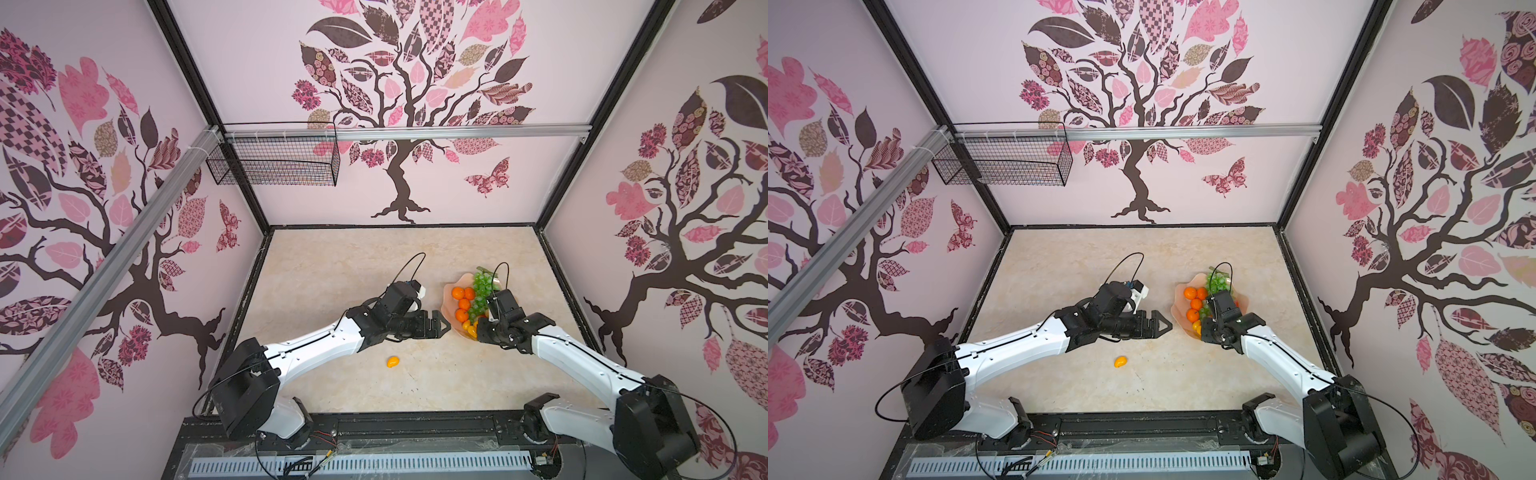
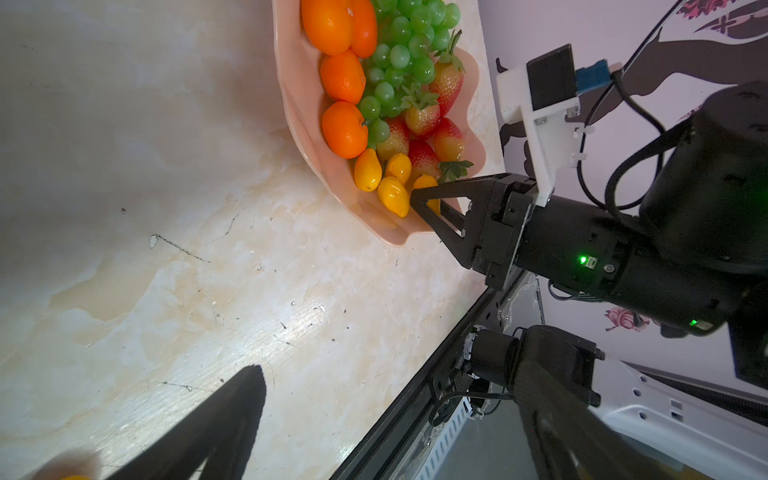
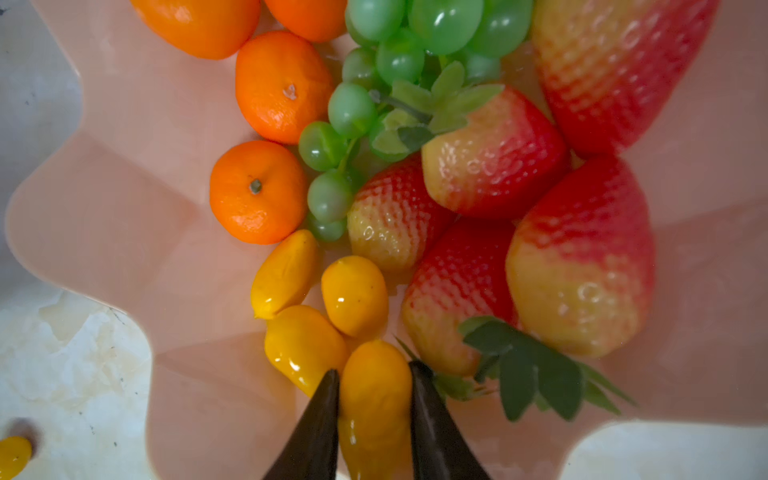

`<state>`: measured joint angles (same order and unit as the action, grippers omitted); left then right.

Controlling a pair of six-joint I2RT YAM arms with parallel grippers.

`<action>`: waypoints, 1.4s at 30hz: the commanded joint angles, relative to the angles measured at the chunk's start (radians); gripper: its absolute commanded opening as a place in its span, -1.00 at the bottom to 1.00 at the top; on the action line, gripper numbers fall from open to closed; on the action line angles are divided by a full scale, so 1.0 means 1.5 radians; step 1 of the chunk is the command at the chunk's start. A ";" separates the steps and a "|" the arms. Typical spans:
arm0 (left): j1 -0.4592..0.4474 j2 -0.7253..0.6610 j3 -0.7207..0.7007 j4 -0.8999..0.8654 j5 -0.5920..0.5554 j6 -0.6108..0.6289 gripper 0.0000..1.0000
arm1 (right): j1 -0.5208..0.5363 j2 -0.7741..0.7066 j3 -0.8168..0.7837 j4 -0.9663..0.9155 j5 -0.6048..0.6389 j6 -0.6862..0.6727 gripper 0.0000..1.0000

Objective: Arrange fruit in a fruit bowl
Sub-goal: Place the fruit in the fruit bowl, then pick up the fruit from the bottom-center of the table.

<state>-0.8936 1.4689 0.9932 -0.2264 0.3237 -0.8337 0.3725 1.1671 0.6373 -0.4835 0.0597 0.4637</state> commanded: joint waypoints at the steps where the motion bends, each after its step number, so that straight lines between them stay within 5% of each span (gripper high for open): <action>1: -0.004 0.005 0.035 -0.007 0.003 0.015 0.96 | -0.005 0.006 0.021 -0.002 0.011 -0.006 -0.33; 10: -0.004 -0.014 0.033 -0.017 -0.022 0.022 0.96 | -0.005 -0.016 0.037 -0.016 0.014 -0.016 -0.22; 19: 0.018 -0.119 -0.003 -0.062 -0.111 0.028 0.96 | 0.003 -0.110 0.037 0.065 -0.069 -0.051 -0.16; 30: 0.114 -0.277 -0.100 -0.137 -0.119 0.014 0.96 | 0.187 -0.069 0.024 0.200 -0.135 -0.160 -0.02; 42: 0.203 -0.436 -0.181 -0.237 -0.106 -0.020 0.96 | 0.286 -0.014 -0.026 0.396 -0.229 -0.342 -0.02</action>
<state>-0.6197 0.8539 0.7631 -0.5220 0.1524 -0.8497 0.7879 1.1213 0.6098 0.0093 -0.2092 0.0753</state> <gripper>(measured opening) 0.980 0.490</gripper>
